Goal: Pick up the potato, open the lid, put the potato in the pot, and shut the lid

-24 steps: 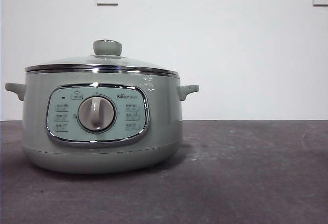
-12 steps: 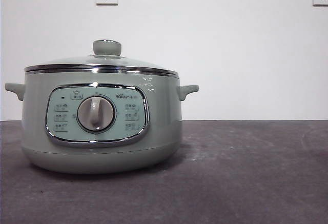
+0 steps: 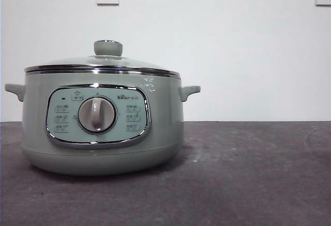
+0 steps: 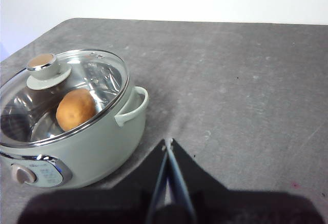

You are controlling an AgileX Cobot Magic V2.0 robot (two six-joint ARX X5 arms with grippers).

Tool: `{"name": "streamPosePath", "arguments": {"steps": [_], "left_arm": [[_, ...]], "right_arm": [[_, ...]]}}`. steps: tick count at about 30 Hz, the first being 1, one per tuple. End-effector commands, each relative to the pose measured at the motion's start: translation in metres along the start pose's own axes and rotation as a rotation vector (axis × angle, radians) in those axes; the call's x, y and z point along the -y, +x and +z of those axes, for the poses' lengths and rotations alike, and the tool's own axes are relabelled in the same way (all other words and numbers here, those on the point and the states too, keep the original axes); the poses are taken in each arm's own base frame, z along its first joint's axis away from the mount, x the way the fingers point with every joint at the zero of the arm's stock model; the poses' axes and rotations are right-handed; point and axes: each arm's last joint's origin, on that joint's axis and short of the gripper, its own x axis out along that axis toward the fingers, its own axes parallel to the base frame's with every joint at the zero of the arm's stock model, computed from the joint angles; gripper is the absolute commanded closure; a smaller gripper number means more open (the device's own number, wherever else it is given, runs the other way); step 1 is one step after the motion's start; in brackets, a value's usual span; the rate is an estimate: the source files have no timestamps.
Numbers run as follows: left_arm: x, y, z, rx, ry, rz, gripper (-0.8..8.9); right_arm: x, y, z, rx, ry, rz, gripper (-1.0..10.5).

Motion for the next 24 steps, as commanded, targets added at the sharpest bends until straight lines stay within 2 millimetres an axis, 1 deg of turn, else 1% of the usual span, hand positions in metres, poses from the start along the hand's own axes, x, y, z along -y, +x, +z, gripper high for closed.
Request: {"name": "streamPosePath", "arguments": {"steps": [1,6,24], "left_arm": [[0.0004,0.0031,-0.0101,-0.026,-0.036,0.002,8.17],[0.0005,0.0035,-0.0112,-0.029,-0.063,0.002,8.17],[0.0004,0.0035,-0.0112,-0.029,-0.063,0.005,8.17]], "right_arm": [[0.0002,0.0011,-0.0019,-0.002,0.012,-0.002,9.6],[0.0002,0.0011,-0.0019,-0.002,0.012,-0.003,9.6],[0.0002,0.0011,-0.0019,-0.002,0.012,-0.003,9.6]]}}
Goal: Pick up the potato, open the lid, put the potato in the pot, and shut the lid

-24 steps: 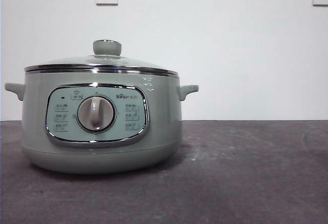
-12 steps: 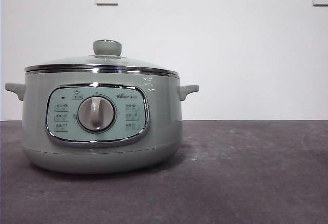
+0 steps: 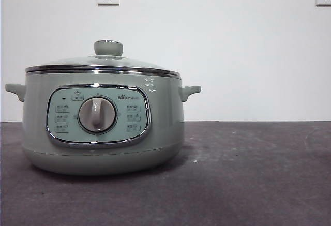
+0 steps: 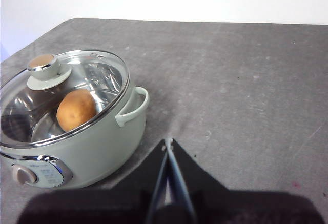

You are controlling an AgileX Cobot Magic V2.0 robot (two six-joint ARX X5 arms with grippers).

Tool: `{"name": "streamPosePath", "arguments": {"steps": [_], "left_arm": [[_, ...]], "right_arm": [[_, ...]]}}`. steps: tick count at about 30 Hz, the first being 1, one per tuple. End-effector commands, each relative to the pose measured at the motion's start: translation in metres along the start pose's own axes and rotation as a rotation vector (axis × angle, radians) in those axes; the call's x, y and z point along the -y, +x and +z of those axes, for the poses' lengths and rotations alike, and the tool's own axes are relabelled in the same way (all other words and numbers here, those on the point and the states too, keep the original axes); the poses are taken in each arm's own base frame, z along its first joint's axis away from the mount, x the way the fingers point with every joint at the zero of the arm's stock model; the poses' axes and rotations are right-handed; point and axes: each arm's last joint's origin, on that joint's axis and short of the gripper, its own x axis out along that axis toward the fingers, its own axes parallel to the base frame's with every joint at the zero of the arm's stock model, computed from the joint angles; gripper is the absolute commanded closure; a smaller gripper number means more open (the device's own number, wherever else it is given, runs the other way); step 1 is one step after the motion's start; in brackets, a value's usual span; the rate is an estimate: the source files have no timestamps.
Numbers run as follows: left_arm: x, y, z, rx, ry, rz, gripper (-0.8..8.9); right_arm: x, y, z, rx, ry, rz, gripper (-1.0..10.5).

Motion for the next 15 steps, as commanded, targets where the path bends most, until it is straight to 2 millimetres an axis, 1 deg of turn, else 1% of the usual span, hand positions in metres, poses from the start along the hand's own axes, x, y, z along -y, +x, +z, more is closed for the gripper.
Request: {"name": "streamPosePath", "arguments": {"steps": [1,13,15], "left_arm": [[-0.0001,0.0015,-0.0048,-0.011,-0.007,0.003,8.17],[-0.0001,0.0015,-0.0048,-0.011,-0.007,0.003,8.17],[-0.0001,0.0015,-0.0048,-0.011,-0.007,0.003,8.17]], "right_arm": [[0.0002,0.0011,-0.0019,-0.002,0.008,-0.003,9.6],[0.0001,0.0009,-0.0019,-0.002,0.008,-0.002,9.6],[0.0011,-0.0021,-0.0014,0.016,0.008,-0.032,9.6]]}}
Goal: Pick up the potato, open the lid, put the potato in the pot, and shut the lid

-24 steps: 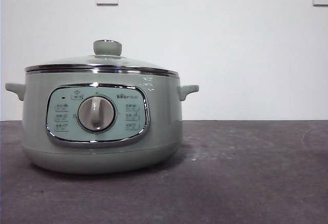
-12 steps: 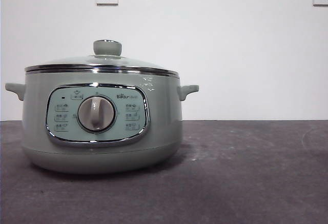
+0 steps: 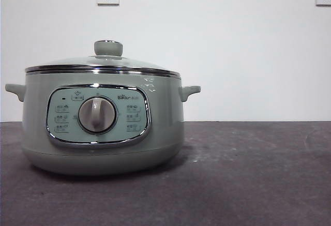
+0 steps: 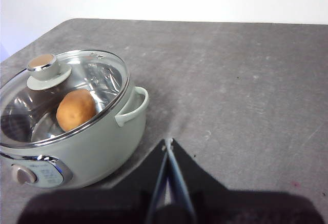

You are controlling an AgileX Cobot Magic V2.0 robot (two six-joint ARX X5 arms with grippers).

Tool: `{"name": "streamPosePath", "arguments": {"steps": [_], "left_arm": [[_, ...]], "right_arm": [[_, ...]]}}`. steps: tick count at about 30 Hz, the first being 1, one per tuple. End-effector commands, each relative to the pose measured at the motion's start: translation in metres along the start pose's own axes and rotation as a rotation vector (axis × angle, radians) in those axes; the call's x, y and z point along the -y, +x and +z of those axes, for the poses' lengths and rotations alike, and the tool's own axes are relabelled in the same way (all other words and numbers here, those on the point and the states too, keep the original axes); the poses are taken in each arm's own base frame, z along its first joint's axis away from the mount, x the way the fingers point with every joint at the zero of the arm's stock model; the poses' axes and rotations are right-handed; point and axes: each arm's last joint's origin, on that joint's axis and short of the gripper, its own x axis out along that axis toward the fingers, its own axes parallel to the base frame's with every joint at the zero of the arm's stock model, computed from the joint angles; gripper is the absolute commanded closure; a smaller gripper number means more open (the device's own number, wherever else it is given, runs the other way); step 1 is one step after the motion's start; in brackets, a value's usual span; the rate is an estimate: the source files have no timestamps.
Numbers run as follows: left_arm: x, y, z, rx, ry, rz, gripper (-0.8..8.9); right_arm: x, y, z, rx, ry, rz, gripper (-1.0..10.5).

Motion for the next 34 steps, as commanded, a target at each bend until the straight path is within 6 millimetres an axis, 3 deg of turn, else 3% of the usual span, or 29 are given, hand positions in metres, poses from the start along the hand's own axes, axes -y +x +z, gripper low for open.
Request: {"name": "streamPosePath", "arguments": {"steps": [1,7,13,25,34], "left_arm": [[0.000,0.002,-0.005,-0.011,-0.007,0.003,8.17],[0.000,0.002,-0.005,-0.011,-0.007,0.003,8.17],[0.000,0.002,-0.005,-0.011,-0.007,0.003,8.17],[0.000,0.002,-0.005,-0.011,-0.007,0.003,8.17],[0.000,0.002,-0.005,-0.011,-0.007,0.003,8.17]], "right_arm": [[0.002,-0.004,-0.001,0.026,0.005,-0.069,9.6],[0.010,-0.013,-0.010,0.040,-0.111,-0.206,9.6],[0.023,-0.011,-0.047,0.041,-0.053,-0.208,9.6],[0.042,0.009,-0.113,0.230,-0.051,-0.242,9.6],[0.049,0.026,-0.150,0.153,-0.008,-0.244,9.6]]}}
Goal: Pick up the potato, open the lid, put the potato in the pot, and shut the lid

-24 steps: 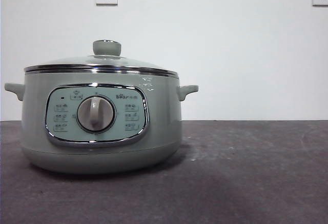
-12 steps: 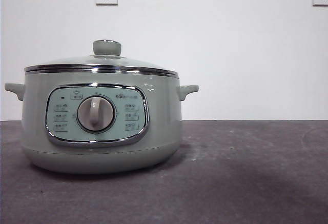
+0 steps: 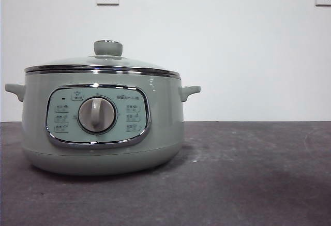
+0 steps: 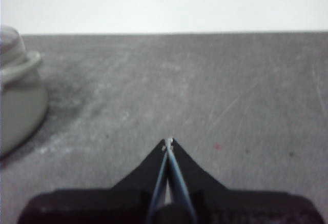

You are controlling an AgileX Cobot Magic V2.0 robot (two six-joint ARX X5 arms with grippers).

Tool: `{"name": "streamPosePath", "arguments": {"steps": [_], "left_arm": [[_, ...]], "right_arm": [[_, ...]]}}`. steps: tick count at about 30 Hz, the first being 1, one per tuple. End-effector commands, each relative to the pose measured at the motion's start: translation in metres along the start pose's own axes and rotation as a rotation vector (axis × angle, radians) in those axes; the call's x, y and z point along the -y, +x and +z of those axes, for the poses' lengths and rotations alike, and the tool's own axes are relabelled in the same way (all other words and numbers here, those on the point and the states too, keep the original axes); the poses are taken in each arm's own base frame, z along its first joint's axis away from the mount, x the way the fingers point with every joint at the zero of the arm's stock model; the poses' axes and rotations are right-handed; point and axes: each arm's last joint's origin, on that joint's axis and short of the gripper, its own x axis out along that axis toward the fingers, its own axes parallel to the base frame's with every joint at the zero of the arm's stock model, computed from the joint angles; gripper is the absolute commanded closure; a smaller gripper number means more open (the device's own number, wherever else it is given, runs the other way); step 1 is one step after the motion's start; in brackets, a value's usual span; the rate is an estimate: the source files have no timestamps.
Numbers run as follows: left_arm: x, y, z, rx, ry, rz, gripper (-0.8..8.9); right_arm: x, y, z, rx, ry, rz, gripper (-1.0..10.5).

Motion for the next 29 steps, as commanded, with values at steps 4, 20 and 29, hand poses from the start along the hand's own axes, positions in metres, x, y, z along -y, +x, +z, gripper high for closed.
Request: {"name": "streamPosePath", "arguments": {"steps": [4,20,29], "left_arm": [[-0.0001,0.0015,-0.0048,-0.010,-0.007,0.003,8.17],[-0.0001,0.0015,-0.0048,-0.010,-0.007,0.003,8.17],[-0.0001,0.0015,-0.0048,-0.011,-0.007,0.003,8.17]], "right_arm": [[0.0006,0.0029,-0.0086,-0.014,0.048,-0.002,9.5],[0.0010,0.0036,-0.0094,-0.027,0.057,-0.013,9.5],[0.0010,0.0036,-0.0094,-0.026,0.057,-0.012,9.5]]}}
